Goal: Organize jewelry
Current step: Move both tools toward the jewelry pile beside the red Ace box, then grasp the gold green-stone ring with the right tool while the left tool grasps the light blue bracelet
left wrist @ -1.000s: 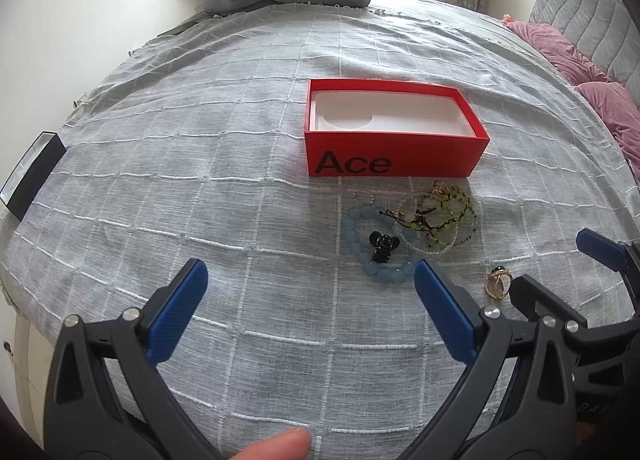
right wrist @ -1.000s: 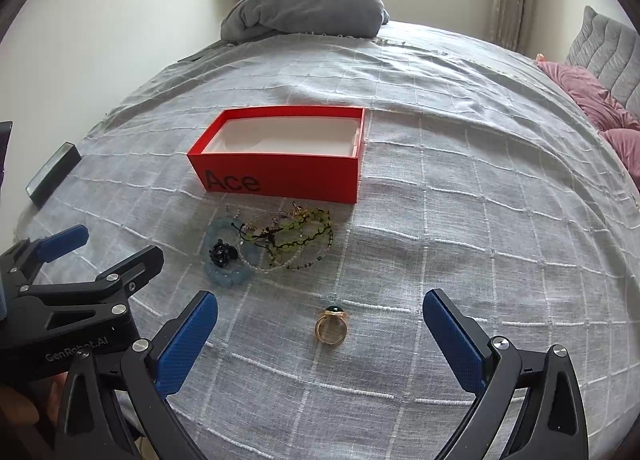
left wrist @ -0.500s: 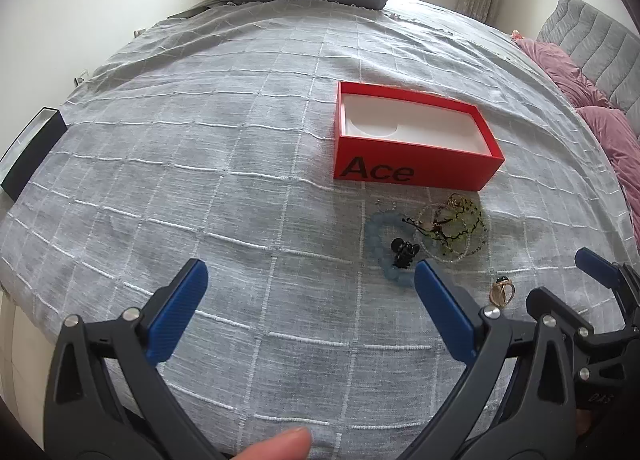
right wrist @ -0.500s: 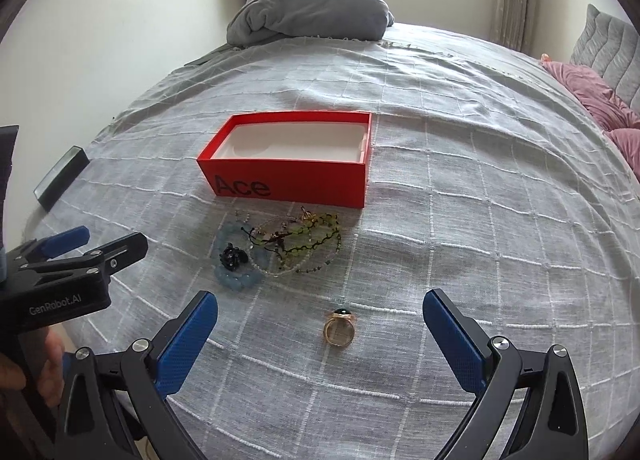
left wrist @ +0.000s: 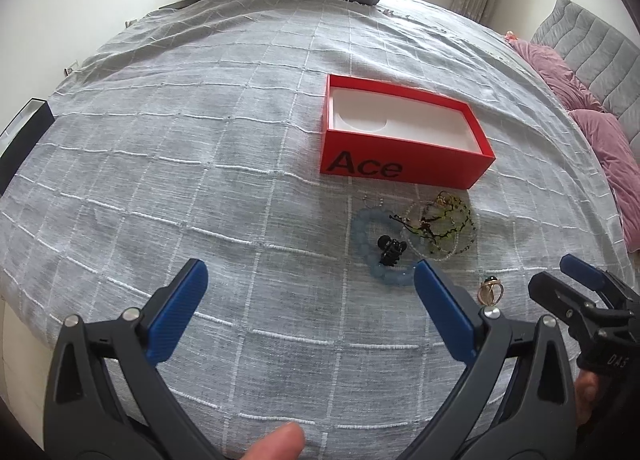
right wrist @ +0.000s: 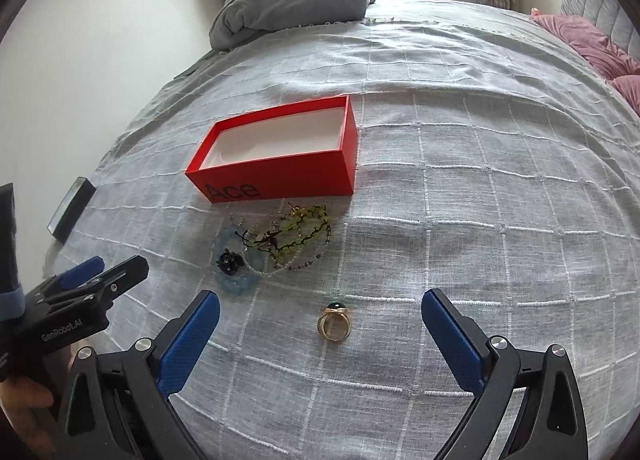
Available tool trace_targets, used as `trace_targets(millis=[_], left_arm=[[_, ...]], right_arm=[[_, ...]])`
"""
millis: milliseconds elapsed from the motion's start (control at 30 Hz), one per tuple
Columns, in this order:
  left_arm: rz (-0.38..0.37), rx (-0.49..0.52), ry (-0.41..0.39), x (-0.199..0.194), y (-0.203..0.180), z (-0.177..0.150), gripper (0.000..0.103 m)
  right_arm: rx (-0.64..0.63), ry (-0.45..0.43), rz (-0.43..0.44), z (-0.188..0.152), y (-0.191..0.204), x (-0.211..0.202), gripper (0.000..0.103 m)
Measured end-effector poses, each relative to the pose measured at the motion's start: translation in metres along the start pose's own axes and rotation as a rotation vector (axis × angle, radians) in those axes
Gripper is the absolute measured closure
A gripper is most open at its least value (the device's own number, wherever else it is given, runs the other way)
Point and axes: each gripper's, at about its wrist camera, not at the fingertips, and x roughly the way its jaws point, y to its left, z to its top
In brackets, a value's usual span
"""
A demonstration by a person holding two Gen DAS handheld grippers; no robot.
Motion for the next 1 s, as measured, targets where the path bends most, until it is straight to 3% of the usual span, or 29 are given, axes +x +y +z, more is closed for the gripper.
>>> trace_targets(millis=[133,200,333,500,633,833,967,1000], left_arm=[[0.007,0.011,0.033,0.011,-0.006,-0.001,0.001],[-0.001,0.010,0.049,0.016,-0.008,0.000,0.007],[-0.124,-0.110,0.135,0.032,0.005,0.004,0.012],[-0.222,-0.221,0.198,0.051,0.013,0.003,0.037],[-0.270,-0.279,0.235,0.065,0.014,0.003,0.045],[-0.284,-0.336,0.237,0.083,0.011,0.008,0.051],[-0.230,-0.285,0.217,0.089,-0.002,0.014,0.062],[-0.212,-0.265,0.212,0.089,-0.006,0.015,0.069]], right_arm=[[-0.043,0.004,-0.026,-0.005,0.008,0.007,0.001],[-0.068,0.009,-0.043,-0.009,0.012,0.013,0.001],[-0.085,0.057,-0.049,-0.014,0.014,0.028,0.002],[-0.086,0.111,-0.069,-0.018,0.010,0.039,0.024],[-0.094,0.151,-0.086,-0.023,0.010,0.043,0.025],[-0.112,0.165,-0.097,-0.025,0.014,0.045,0.033],[-0.103,0.171,-0.093,-0.026,0.013,0.046,0.036],[-0.100,0.172,-0.093,-0.026,0.012,0.046,0.036]])
